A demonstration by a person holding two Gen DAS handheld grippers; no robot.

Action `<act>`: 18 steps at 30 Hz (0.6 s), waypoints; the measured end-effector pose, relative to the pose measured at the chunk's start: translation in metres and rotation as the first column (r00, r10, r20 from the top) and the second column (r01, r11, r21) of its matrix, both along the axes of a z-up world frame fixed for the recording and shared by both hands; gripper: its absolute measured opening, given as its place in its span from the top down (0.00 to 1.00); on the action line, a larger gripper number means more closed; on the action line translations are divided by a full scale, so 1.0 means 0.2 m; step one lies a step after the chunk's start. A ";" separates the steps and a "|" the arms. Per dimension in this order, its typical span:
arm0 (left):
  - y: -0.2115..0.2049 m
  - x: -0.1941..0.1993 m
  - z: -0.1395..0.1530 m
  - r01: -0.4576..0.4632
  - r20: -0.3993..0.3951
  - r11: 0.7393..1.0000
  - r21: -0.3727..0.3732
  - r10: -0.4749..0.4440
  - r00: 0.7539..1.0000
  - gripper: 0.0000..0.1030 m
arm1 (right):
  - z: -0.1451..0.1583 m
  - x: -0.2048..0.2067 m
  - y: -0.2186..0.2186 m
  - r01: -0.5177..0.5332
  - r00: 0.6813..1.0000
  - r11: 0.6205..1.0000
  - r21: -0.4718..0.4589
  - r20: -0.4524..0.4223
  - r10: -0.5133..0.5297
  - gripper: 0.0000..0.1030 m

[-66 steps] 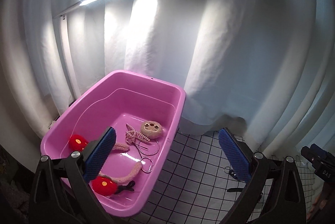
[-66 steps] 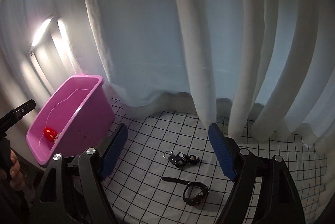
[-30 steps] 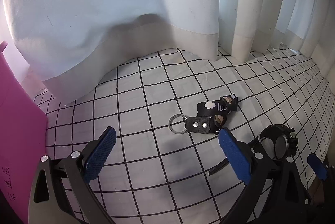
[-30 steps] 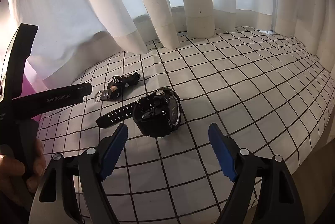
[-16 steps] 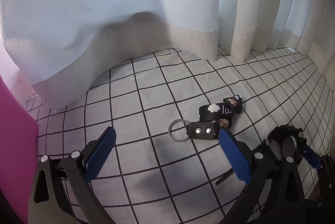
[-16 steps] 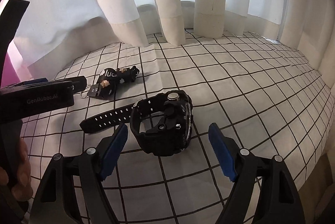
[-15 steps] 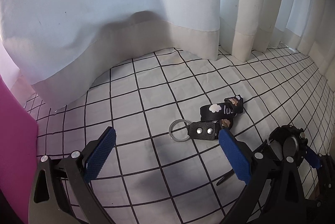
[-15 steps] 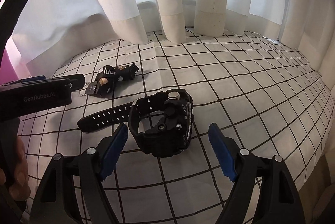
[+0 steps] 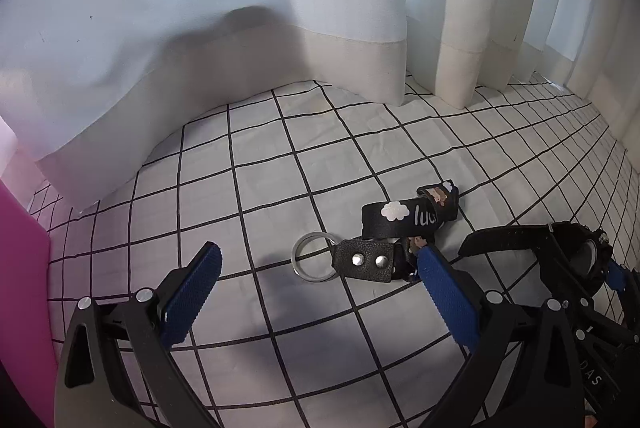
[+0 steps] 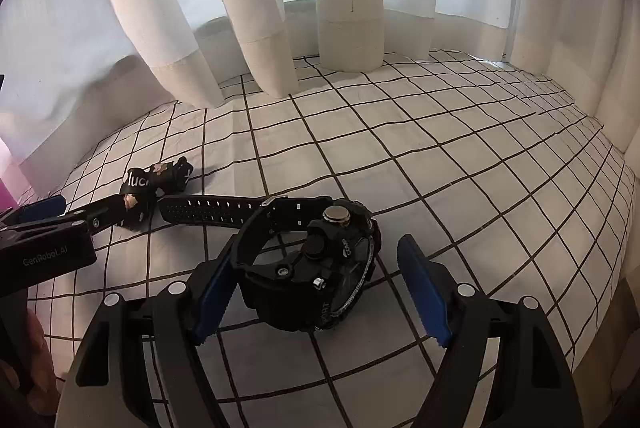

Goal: Organize jewelry
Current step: 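Move the left tool to the black 'luc' keychain strap while the right tool approaches the black wristwatch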

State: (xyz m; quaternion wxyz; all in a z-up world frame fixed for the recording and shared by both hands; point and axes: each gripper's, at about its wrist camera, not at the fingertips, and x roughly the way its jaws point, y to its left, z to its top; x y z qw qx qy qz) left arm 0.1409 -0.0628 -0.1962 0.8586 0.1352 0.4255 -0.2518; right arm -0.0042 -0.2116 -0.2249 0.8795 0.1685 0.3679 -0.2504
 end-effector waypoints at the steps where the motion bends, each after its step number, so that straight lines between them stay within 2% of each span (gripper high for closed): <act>1: -0.01 0.00 0.00 0.002 0.001 1.000 0.004 -0.002 1.000 0.06 | 0.00 0.00 -0.01 0.007 1.000 1.000 -0.005 -0.003 -0.007 0.27; 12: -0.14 -0.02 -0.09 0.015 -0.012 0.999 0.044 -0.015 1.000 0.08 | -0.03 0.00 -0.09 0.023 1.000 0.999 0.024 -0.018 -0.022 0.27; 15: -0.15 -0.02 -0.09 0.016 -0.028 1.000 0.022 -0.015 0.999 0.16 | -0.04 0.01 -0.10 0.017 1.000 0.999 0.038 -0.025 -0.016 0.28; 18: -0.17 -0.03 -0.09 0.017 -0.028 1.000 0.017 -0.017 0.999 0.22 | -0.04 0.02 -0.08 0.001 1.000 1.000 0.028 -0.031 0.000 0.36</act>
